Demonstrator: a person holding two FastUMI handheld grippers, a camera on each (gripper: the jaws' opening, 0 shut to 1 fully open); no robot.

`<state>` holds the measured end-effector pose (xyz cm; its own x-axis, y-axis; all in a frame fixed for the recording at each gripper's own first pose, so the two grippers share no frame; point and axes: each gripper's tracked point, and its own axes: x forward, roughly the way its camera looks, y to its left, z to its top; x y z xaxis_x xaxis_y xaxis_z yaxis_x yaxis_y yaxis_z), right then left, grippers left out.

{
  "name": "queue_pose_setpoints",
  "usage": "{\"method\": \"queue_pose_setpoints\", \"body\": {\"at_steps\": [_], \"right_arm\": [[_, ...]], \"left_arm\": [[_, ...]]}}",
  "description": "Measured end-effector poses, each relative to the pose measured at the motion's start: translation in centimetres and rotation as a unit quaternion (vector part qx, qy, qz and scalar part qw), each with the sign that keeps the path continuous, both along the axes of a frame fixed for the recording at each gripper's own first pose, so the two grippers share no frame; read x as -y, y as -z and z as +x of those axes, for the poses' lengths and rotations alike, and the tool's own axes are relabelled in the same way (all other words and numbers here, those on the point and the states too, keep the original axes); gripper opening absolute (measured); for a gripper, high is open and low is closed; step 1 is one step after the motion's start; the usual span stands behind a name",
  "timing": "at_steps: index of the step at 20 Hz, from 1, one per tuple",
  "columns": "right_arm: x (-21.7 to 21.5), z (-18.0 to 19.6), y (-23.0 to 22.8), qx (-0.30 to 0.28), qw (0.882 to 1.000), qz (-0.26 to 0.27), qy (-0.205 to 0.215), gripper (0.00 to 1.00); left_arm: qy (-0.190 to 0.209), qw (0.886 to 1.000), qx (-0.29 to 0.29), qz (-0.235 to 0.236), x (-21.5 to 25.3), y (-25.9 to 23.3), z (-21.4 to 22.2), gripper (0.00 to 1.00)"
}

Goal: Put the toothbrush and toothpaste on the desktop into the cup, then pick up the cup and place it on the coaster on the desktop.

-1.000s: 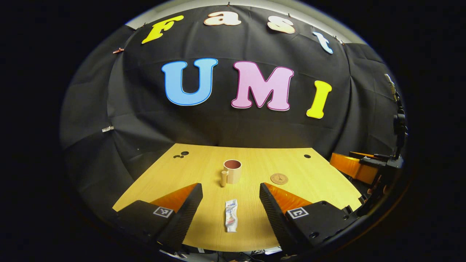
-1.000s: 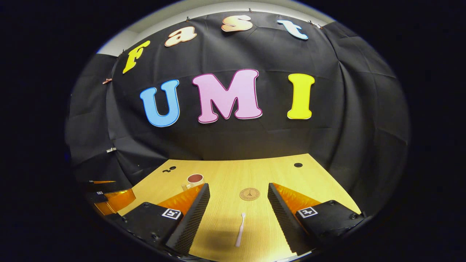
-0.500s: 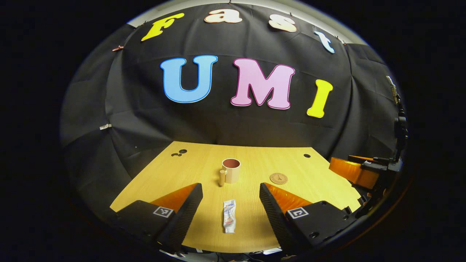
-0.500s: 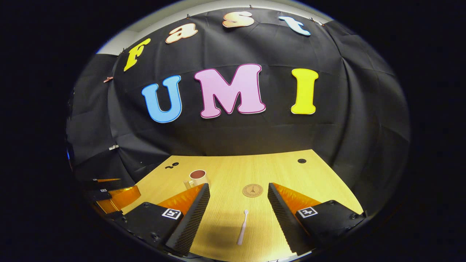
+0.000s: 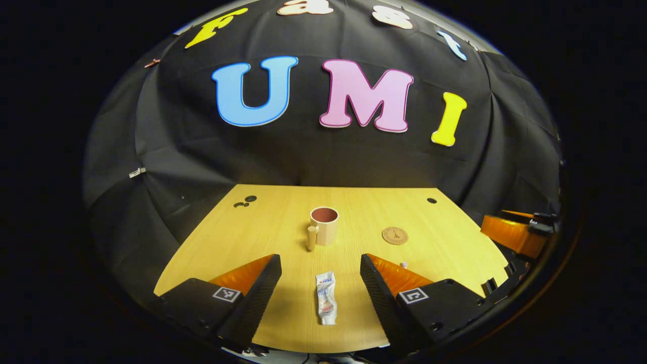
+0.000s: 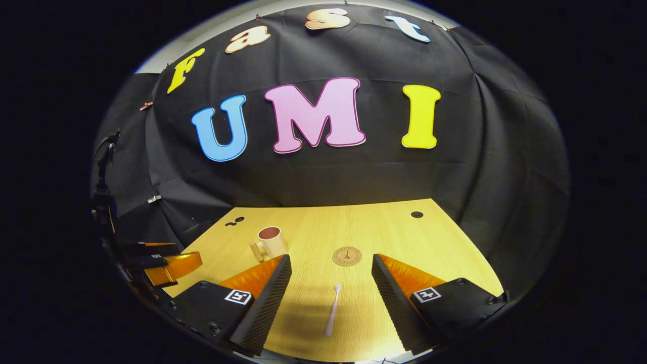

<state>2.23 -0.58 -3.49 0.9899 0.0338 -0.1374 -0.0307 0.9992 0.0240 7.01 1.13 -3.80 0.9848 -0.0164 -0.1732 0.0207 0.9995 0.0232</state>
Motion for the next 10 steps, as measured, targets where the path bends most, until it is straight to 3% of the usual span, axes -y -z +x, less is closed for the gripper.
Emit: {"method": "queue_pose_setpoints", "body": {"at_steps": [6, 10], "right_arm": [[0.8, 1.3, 1.8, -0.032, 0.999, 0.009, -0.006, 0.99], [1.6, 2.5, 3.3, -0.060, 0.998, 0.017, -0.008, 0.99]], "left_arm": [[0.010, 0.997, -0.071, 0.002, 0.6, 5.2, 4.2, 0.98], [-0.004, 0.991, -0.135, -0.007, -0.4, 10.2, 7.4, 0.98]]}}
